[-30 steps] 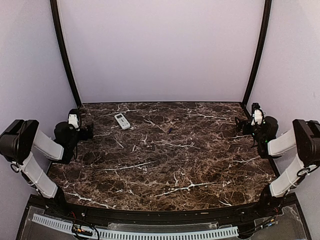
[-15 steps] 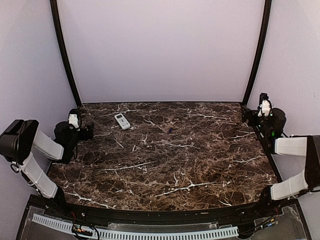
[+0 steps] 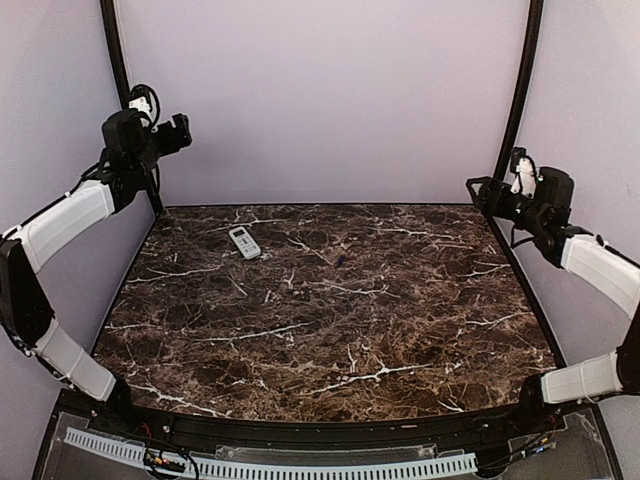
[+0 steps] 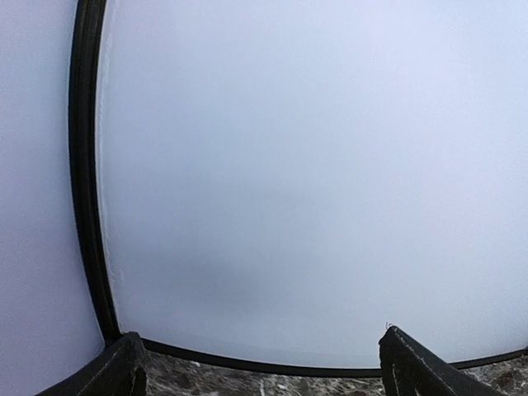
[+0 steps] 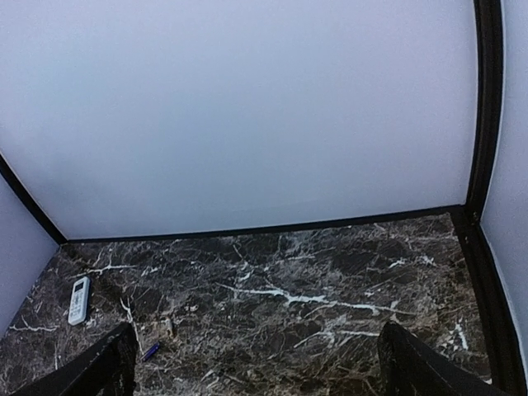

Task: Load the batteries into the remote control
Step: Pick up the remote control without batteries from the corner of the board.

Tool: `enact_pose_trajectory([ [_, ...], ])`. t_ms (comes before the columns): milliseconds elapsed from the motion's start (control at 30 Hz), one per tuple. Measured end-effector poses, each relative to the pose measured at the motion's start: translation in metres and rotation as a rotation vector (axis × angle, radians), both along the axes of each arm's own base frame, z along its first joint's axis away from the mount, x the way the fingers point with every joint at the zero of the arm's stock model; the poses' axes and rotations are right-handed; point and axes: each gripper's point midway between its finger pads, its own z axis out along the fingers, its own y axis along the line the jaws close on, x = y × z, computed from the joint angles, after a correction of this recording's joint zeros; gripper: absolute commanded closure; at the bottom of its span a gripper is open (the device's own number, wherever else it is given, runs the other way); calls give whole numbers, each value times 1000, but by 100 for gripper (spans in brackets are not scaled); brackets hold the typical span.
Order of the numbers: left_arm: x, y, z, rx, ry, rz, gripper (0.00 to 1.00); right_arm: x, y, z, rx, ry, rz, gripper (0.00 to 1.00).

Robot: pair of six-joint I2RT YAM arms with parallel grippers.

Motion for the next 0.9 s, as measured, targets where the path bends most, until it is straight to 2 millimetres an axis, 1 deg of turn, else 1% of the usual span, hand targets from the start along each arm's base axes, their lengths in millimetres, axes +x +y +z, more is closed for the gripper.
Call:
enact_pose_trajectory([
  [33,4,-13,-6,-33,34,2,1,1,13,-1,-10,37,8,1],
  [67,9,-26,-17,-57,75,2,1,2,26,-2,-22,71,17,1],
  [133,26,-53,-55,-81,193,20,1,3,47,-7,-52,135,25,1],
  [167,37,-68,-86,-74,275,42,1,3,55,-11,-70,166,25,2],
  [200,45,-77,-108,-61,327,57,1,3,60,-16,-84,191,21,1],
  [267,61,-97,-168,-24,464,86,1,0,68,-33,-123,258,9,1],
  [333,67,-111,-220,4,577,100,1,-4,74,-52,-160,326,5,1],
  [367,68,-115,-245,15,629,107,1,-7,78,-65,-182,372,6,1],
  [400,68,-117,-267,21,676,117,1,-10,81,-73,-195,401,10,1],
  [467,65,-116,-300,21,749,141,1,-19,88,-92,-224,467,18,1],
  [533,65,-116,-320,4,794,159,1,-26,95,-103,-240,507,26,1],
  [600,71,-120,-327,-31,811,166,1,-34,102,-108,-250,535,33,1],
  [733,85,-127,-326,-98,802,171,1,-46,113,-114,-261,563,46,2],
  [800,85,-128,-328,-122,811,178,1,-49,116,-117,-266,573,47,1],
  [900,79,-126,-338,-149,845,203,1,-51,116,-118,-266,580,36,1],
])
